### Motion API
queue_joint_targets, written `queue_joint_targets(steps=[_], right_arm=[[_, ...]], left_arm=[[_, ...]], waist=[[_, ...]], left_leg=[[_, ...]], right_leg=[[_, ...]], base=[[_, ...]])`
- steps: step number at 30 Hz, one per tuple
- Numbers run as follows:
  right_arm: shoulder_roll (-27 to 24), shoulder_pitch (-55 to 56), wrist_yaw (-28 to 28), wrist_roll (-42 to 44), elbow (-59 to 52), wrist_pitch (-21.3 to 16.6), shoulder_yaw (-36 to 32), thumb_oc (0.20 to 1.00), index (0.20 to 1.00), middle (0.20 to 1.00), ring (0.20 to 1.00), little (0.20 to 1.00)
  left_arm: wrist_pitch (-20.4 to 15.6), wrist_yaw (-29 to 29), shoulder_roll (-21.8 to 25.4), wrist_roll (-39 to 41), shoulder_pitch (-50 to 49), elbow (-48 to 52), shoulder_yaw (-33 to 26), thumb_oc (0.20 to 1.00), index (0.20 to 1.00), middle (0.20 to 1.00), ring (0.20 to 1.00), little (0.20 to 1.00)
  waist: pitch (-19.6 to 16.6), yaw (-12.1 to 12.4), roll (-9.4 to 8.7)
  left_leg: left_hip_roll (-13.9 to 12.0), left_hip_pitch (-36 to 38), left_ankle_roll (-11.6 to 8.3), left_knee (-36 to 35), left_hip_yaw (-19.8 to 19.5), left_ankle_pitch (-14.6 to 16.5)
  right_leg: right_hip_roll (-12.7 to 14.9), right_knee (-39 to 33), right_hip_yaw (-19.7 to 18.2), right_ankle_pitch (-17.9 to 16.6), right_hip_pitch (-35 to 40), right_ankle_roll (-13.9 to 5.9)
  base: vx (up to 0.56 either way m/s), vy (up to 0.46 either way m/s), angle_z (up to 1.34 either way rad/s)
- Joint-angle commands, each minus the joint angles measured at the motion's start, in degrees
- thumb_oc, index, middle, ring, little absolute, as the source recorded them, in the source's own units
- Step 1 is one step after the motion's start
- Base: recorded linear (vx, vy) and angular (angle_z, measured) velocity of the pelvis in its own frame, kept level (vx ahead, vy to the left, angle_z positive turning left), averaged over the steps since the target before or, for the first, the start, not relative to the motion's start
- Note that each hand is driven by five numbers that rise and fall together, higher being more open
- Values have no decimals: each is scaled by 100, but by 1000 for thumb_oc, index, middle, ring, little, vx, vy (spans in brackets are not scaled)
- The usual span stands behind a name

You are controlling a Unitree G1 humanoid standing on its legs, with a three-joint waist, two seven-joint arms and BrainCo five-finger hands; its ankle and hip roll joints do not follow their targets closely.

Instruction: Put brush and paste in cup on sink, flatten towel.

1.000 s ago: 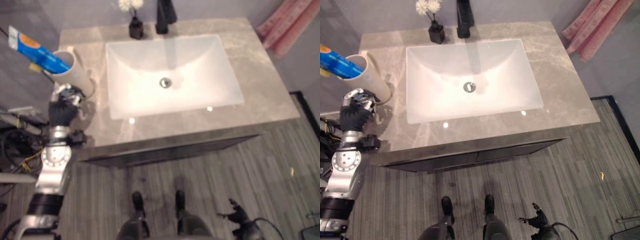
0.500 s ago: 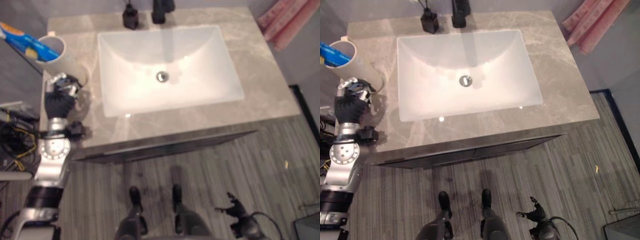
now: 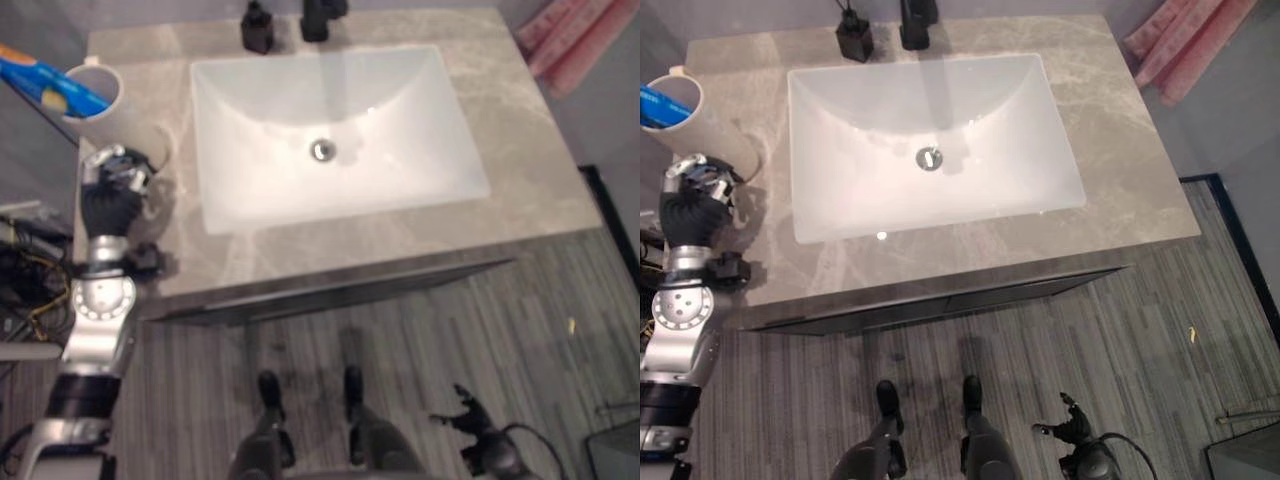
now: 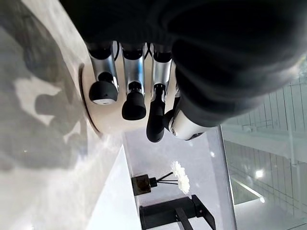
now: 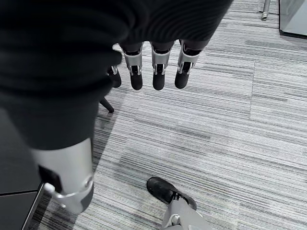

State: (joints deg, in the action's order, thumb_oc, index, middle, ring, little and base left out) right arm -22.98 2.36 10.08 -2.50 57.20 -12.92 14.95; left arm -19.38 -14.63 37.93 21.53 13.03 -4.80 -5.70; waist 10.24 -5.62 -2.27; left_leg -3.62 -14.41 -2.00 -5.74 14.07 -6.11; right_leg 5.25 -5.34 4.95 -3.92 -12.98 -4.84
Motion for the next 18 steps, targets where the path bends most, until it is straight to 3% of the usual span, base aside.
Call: queue_joint_targets(steps=[1, 18], right_arm=[[-197, -23, 69, -142, -34, -74, 125, 1000, 1000, 1000, 1000, 1000], [-222, -53, 64, -143, -61, -82, 195, 1000, 1000, 1000, 1000, 1000]], left_arm=[[-294, -16, 296, -47, 71, 134, -355, 200, 200, 200, 200, 200], [-313, -92, 395, -43, 361, -54, -225, 200, 200, 200, 200, 200]], waist=[[-101, 82, -113], [-42, 63, -144]], left_leg=[[-191, 272, -19, 74, -532, 613], [-183, 178, -15, 74, -537, 594]], right_leg=[[278, 34, 190, 21, 35, -228], [270, 34, 177, -2, -61, -232]], base=[[0, 0, 0], [0, 0, 0]])
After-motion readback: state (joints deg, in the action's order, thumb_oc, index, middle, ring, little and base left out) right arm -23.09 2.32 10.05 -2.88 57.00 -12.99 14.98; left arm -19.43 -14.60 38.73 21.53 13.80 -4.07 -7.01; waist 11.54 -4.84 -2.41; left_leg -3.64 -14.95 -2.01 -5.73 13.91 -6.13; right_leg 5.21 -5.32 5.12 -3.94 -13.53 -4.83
